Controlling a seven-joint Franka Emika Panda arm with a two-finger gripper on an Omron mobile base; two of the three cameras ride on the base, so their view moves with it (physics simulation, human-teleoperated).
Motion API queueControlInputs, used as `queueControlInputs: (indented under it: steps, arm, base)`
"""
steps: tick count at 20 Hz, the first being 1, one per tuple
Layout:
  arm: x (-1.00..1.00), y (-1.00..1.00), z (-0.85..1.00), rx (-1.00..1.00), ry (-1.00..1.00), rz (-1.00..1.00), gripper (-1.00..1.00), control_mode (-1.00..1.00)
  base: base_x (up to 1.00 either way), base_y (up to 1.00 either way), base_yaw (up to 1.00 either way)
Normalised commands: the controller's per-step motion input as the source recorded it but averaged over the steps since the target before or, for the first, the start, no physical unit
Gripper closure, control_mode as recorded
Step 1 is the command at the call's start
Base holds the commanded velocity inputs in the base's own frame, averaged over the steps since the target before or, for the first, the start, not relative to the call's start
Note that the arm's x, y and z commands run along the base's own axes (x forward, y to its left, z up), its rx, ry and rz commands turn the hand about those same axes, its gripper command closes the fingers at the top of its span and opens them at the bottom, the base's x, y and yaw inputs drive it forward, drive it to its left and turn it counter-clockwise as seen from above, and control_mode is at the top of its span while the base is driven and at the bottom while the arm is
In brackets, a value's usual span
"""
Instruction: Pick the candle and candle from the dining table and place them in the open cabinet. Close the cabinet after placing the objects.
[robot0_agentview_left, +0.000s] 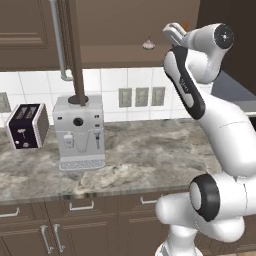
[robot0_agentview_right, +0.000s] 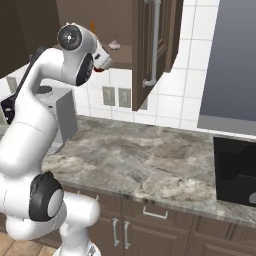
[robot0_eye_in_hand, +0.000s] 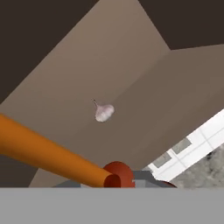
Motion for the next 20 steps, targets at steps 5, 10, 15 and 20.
queueControlInputs:
  steps: [5, 10, 15, 20]
  arm:
    - [0.69, -0.24, 0.08, 0.00, 0.03, 0.00, 1.00, -1.00]
    - [0.60, -0.24, 0.12, 0.00, 0.04, 0.00, 1.00, -1.00]
    - [0.47, -0.13, 0.11, 0.00, 0.01, 0.00, 1.00, -1.00]
    - [0.56, -0.01, -0.04, 0.00, 0.05, 0.00, 1.00, -1.00]
  base:
    - [0.00, 0.00, 0.00]
    - [0.00, 0.00, 0.00]
    - [0.00, 0.00, 0.00]
    - [0.00, 0.00, 0.00]
